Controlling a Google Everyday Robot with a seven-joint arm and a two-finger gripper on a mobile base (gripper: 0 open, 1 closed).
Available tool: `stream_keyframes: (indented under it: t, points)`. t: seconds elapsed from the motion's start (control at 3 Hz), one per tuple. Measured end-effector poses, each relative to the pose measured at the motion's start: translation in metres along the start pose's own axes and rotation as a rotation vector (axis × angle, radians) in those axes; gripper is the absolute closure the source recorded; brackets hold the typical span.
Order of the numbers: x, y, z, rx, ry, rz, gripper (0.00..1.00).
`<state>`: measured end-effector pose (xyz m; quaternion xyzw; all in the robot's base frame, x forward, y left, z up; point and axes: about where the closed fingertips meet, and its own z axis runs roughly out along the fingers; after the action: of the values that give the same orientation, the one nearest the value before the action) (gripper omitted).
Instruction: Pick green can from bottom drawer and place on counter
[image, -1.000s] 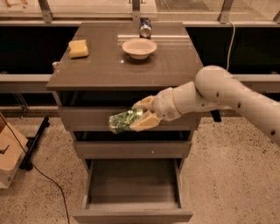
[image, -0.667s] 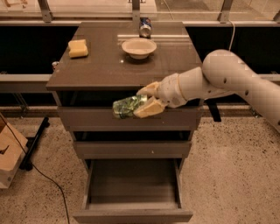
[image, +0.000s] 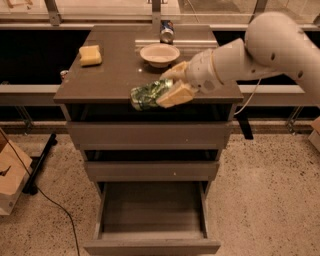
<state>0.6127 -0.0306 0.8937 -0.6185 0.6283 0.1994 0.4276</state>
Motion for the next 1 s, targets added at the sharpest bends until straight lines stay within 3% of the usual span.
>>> stream_keyframes:
  t: [0.33,0.67,1.0]
  points:
    - [-0.053,-0.038,-0.038,0.081,0.016,-0.051,1.0]
    - [-0.053,-0.038,-0.038,0.081,0.016,-0.051,1.0]
    - [-0.044,-0.051,-0.029,0.122,0.025,-0.01,1.0]
